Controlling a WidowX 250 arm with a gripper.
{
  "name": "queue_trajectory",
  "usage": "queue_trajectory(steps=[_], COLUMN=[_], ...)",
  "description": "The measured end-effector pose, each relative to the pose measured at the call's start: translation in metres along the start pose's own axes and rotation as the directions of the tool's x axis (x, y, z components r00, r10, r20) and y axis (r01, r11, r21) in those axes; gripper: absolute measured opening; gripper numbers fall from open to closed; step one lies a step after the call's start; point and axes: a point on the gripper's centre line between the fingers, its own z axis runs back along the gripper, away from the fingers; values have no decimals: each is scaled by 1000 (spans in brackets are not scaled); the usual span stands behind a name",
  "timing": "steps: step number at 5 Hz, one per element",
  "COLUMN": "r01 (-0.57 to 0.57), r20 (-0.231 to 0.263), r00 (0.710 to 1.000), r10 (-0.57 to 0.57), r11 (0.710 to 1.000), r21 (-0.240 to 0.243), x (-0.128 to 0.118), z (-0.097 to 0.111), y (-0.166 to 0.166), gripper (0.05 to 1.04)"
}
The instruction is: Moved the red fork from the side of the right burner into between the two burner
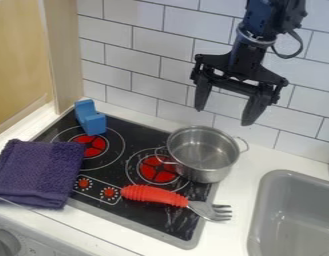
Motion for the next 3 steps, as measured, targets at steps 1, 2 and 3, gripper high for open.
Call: queue_trajectory(steps=[1, 2, 3], r01=[8, -47, -196], r20=[-40, -25, 16], r00=[999, 999, 981], r10=[-7, 49, 196], r11=[1000, 997, 979], r21=[28, 62, 53], x=[-8, -10, -12], z=[-13, -15, 1], y=[2, 8, 18], gripper=[999, 999, 999])
